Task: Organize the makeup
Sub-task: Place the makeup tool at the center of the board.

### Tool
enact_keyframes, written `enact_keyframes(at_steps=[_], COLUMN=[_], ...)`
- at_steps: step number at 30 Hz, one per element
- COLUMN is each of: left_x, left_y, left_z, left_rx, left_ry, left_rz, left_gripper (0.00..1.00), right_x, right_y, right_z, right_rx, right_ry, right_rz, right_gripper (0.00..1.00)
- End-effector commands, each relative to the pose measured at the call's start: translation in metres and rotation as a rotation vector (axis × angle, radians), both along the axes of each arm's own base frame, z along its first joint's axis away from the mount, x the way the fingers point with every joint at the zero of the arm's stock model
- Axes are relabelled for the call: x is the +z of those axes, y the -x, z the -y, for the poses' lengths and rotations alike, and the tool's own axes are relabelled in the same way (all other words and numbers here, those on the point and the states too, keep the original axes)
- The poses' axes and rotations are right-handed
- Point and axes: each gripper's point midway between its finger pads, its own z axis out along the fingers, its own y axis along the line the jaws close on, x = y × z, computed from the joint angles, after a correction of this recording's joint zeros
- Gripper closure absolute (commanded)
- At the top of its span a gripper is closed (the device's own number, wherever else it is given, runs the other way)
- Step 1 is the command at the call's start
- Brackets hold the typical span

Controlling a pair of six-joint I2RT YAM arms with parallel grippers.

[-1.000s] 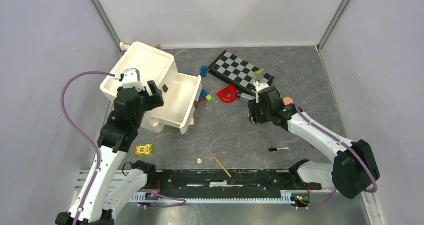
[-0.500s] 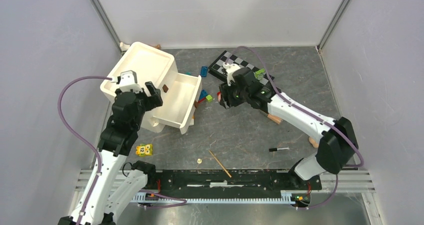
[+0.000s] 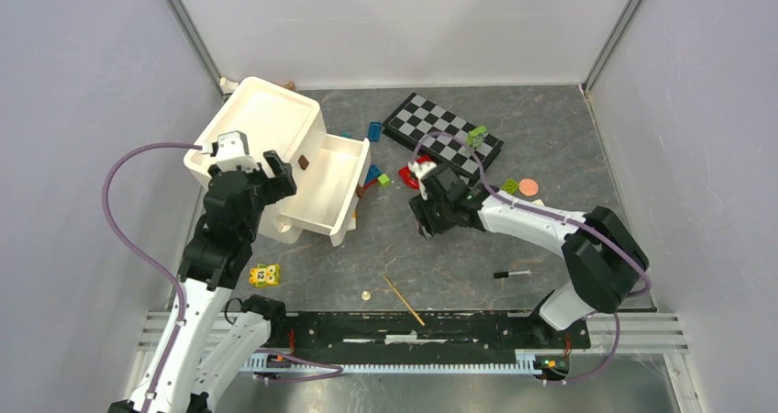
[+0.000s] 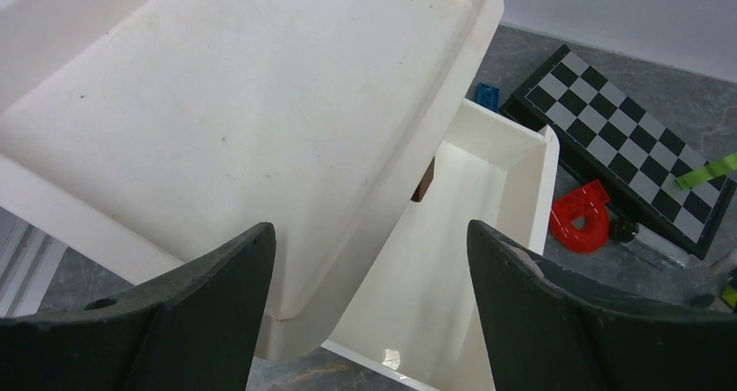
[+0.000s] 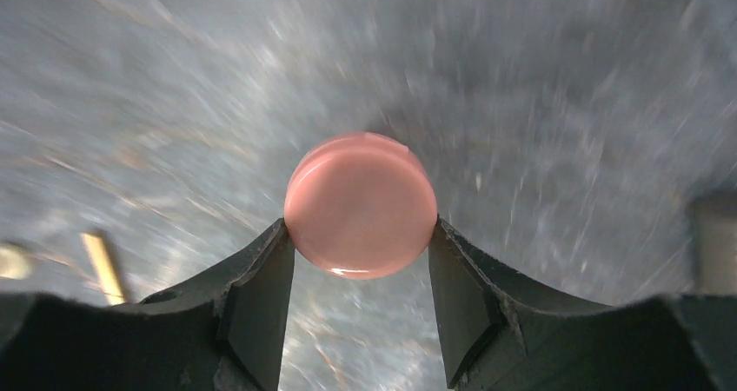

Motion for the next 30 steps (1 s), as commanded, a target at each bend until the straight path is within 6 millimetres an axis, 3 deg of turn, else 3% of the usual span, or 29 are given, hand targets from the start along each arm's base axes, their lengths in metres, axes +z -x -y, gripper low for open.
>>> enact_keyframes(at_steps=[1, 5, 9, 14, 19, 24, 30], left_x=[0.009, 0.008, 0.007, 0.007, 0.007, 0.007, 0.006], left_y=[-0.002, -0.002, -0.002, -0.003, -0.003, -0.002, -0.003], left_z=[-0.006, -0.007, -0.006, -0.006, -0.007, -0.007, -0.008], left_rx=[0.02, 0.023, 0.021, 0.02, 0.023, 0.024, 0.028], left_ry=[-0.023, -0.025, -0.027, -0.026, -0.029, -0.029, -0.031], left_rz=[0.041, 0.038, 0.035, 0.035, 0.034, 0.034, 0.029], left_gripper=[0.13, 0.13, 0.12, 0.12, 0.12, 0.12, 0.12], right_x=[-0.036, -0.06, -0.064, -0.046, -0.018, 0.0, -0.006], right_y=[0.027, 0.044, 0.05, 0.045, 0.039, 0.055, 0.108], right_z=[0.032, 0.045, 0.048, 0.045, 0.038, 0.012, -0.033], right_rx=[-0.026, -0.032, -0.041, -0.038, -0.019, 0.08, 0.235], right_ry=[0.091, 0.117, 0.121, 0.105, 0.12, 0.109, 0.074], right_rz=[-0.041, -0.078, -0.086, -0.05, 0.006, 0.03, 0.011], right_gripper=[0.56, 0.54, 0.43, 0.32, 0.28, 0.27, 0.28])
